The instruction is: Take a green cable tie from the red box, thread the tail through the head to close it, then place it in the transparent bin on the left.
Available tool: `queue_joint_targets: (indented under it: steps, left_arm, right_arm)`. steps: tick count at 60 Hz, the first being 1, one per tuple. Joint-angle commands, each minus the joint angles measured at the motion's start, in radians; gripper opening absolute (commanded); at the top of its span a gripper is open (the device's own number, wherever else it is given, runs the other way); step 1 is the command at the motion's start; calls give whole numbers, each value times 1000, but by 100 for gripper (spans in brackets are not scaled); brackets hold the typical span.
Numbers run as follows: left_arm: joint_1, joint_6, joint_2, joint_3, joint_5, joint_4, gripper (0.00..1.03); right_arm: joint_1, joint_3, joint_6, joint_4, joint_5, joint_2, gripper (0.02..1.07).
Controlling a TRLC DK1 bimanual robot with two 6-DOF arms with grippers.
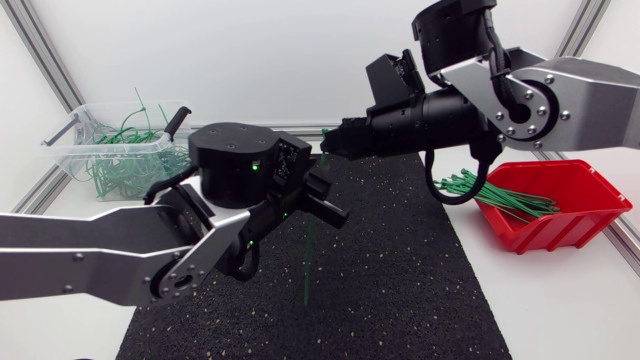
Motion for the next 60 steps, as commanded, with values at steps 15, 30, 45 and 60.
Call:
queue_joint_targets:
  steps: [15,30,45,60]
  left_arm:
    - [0,29,21,-18,-12,12,4]
    - [7,35,-11,-41,14,9,4]
    - [79,28,-103,-67,203,-57,4]
    - [194,20,-155,-36,496,-203,4]
  right_arm:
    - [16,2,24,-11,27,0,17]
    - [12,-12,18,-13,27,-21,39]
    - [-10,-26,-7,-14,16,-64,52]
    - [-63,-66,-108,-11,-65,-113,52]
